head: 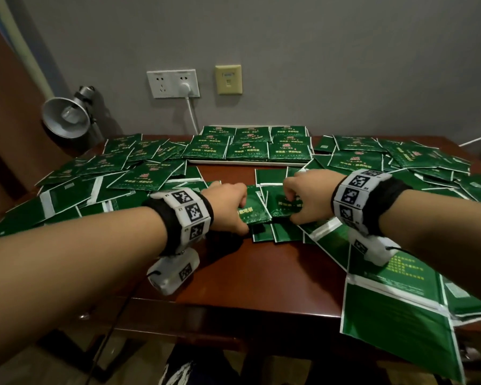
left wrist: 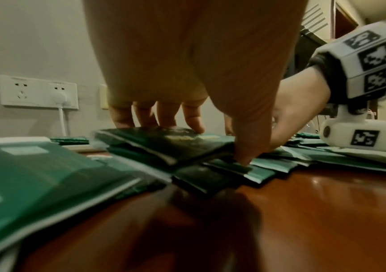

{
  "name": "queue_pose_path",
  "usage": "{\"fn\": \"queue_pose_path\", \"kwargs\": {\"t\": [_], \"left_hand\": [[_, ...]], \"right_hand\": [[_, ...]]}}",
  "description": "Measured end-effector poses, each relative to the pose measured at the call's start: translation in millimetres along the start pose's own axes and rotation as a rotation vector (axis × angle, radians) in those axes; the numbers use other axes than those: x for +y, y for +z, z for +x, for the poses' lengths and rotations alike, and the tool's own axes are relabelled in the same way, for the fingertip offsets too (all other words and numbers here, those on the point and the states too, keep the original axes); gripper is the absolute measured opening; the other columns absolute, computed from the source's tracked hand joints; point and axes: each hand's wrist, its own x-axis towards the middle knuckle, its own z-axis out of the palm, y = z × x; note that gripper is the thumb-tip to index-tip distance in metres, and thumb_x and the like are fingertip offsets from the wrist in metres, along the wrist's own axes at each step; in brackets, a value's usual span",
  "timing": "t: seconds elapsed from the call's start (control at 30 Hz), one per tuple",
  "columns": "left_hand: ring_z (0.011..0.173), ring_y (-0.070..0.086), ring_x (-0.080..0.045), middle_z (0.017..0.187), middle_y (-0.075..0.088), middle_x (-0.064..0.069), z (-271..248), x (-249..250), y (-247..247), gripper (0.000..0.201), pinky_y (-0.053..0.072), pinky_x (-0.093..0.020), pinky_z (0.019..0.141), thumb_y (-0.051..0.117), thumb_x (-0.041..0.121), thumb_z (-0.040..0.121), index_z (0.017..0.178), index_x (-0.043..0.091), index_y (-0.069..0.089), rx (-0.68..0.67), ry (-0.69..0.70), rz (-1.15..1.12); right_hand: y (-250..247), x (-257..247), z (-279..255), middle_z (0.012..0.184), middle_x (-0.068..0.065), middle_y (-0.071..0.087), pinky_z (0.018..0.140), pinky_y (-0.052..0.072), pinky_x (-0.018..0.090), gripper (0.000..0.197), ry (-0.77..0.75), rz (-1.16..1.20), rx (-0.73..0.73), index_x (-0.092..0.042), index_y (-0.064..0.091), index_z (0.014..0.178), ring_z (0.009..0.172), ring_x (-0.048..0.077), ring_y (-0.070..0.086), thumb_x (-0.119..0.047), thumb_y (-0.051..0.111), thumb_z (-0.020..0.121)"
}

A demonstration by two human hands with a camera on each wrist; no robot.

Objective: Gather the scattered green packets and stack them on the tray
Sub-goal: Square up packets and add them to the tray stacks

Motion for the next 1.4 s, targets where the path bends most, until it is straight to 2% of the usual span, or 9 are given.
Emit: {"fn": "queue_pose_path", "kwargs": {"t": [0.2,0.43,0.6,0.7,0.97,1.1,1.2,1.27,1.4], "left_hand": [[0.078,0.053,-0.017,0.094,0.056,0.000,21.9,-30.8,-49.4,0.043,0.048,-0.033,0.067,0.079,0.033,0.073,0.100,0.019,0.048,0.074,0.031,0.027],[0.084,0.049,-0.021,0.101,0.052,-0.004,105.9,-90.2,-115.3,0.041,0.036,-0.028,0.068,0.078,0.027,0.076,0.101,0.016,0.048,0.204,-0.014,0.096],[0.090,0.050,-0.023,0.110,0.057,-0.010,195.4,-122.9,-136.0,0.042,0.042,-0.032,0.075,0.078,0.021,0.077,0.108,0.012,0.051,0.177,-0.028,0.147],[0.095,0.055,-0.028,0.109,0.059,-0.010,246.1,-133.7,-135.4,0.036,0.044,-0.035,0.077,0.076,0.019,0.077,0.099,0.016,0.049,0.145,-0.019,0.203],[0.103,0.058,-0.031,0.115,0.061,-0.011,337.8,-154.5,-118.1,0.038,0.047,-0.038,0.085,0.073,0.020,0.082,0.115,0.009,0.058,0.024,0.004,0.392],[0.111,0.052,-0.031,0.128,0.053,-0.015,357.1,-152.1,-105.0,0.043,0.043,-0.036,0.086,0.070,0.020,0.086,0.125,0.008,0.057,-0.019,0.013,0.501],[0.118,0.047,-0.035,0.131,0.047,-0.016,350.5,-148.9,-108.3,0.046,0.042,-0.039,0.093,0.066,0.019,0.088,0.131,0.012,0.053,0.041,-0.031,0.535],[0.111,0.052,-0.034,0.126,0.054,-0.016,337.4,-146.8,-114.1,0.042,0.044,-0.037,0.087,0.064,0.021,0.089,0.130,0.011,0.055,0.036,-0.064,0.531],[0.098,0.054,-0.031,0.115,0.060,-0.014,295.4,-135.0,-118.8,0.035,0.049,-0.041,0.091,0.062,0.019,0.085,0.120,0.014,0.059,0.081,-0.082,0.548]], "right_hand": [[-28.9,12.7,21.7,0.082,-0.011,0.053,0.064,0.047,0.029,0.040,0.024,0.103,0.036,-0.031,0.049,0.097,0.072,0.011,0.053,-0.056,0.068,0.073],[-77.5,50.2,112.1,0.074,-0.008,0.052,0.061,0.040,0.029,0.036,0.062,0.138,0.126,-0.026,0.052,0.094,0.064,0.012,0.048,-0.048,0.072,0.075],[-99.1,81.5,199.8,0.075,-0.005,0.050,0.050,0.030,0.025,0.036,0.086,0.097,0.149,-0.021,0.053,0.099,0.063,0.012,0.044,-0.046,0.071,0.081],[-96.0,93.0,251.3,0.076,-0.005,0.049,0.049,0.030,0.025,0.034,0.096,0.064,0.121,-0.019,0.054,0.101,0.063,0.014,0.044,-0.043,0.069,0.083],[-60.5,99.3,349.2,0.080,-0.002,0.051,0.064,0.040,0.032,0.032,0.090,0.055,0.065,-0.017,0.057,0.107,0.077,0.024,0.051,-0.033,0.071,0.083],[-44.9,96.5,362.7,0.094,0.004,0.059,0.073,0.045,0.032,0.039,0.109,0.070,0.004,-0.017,0.059,0.107,0.086,0.026,0.055,-0.041,0.074,0.081],[-47.5,99.4,353.6,0.103,0.006,0.063,0.078,0.047,0.033,0.032,0.108,0.092,0.112,-0.019,0.060,0.111,0.090,0.027,0.056,-0.037,0.066,0.086],[-54.0,100.6,337.5,0.112,0.006,0.064,0.083,0.050,0.036,0.027,0.103,0.093,0.137,-0.020,0.060,0.111,0.099,0.028,0.059,-0.035,0.063,0.088],[-60.5,91.0,280.1,0.113,0.005,0.063,0.078,0.046,0.032,0.028,0.074,0.043,0.110,-0.020,0.059,0.115,0.096,0.027,0.058,-0.033,0.060,0.089]]}}
